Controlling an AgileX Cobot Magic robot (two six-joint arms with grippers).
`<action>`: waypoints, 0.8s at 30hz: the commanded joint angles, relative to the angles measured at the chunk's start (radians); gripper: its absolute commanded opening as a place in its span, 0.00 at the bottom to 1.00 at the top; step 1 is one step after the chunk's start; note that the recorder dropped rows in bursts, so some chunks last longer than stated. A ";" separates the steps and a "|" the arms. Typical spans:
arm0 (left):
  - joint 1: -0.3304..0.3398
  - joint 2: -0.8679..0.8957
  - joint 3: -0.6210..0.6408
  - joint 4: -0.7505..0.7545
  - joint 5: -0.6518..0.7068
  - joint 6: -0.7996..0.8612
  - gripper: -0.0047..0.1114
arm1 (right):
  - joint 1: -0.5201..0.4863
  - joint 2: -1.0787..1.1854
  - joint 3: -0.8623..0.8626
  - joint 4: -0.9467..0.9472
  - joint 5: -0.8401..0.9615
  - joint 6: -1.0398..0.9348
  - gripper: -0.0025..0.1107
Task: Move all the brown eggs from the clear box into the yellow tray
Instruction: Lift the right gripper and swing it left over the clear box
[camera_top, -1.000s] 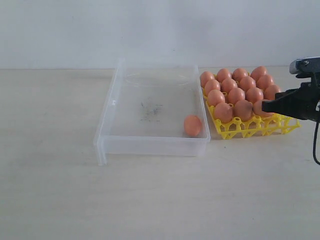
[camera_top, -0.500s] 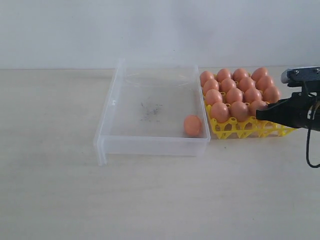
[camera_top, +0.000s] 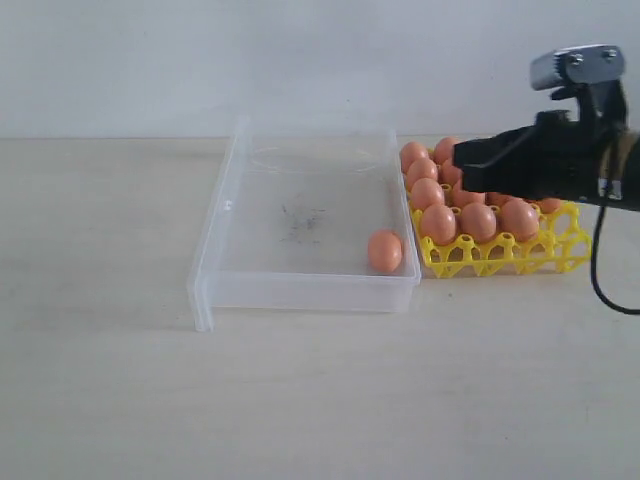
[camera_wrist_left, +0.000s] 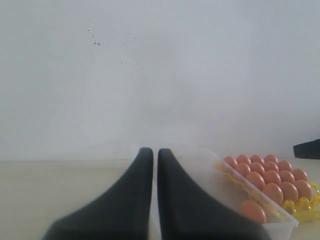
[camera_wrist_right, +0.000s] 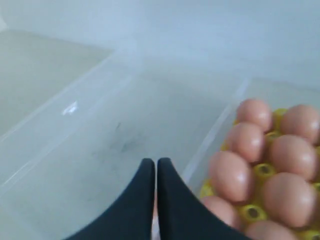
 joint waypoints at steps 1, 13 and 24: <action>0.004 -0.003 0.004 -0.003 0.009 0.004 0.07 | 0.084 0.059 -0.207 -0.616 0.009 0.678 0.03; 0.004 -0.003 0.004 -0.003 0.009 0.004 0.07 | 0.231 0.246 -0.389 -0.616 0.169 1.030 0.38; 0.000 -0.003 0.004 -0.003 0.009 0.004 0.07 | 0.270 0.314 -0.384 -0.616 0.315 1.020 0.45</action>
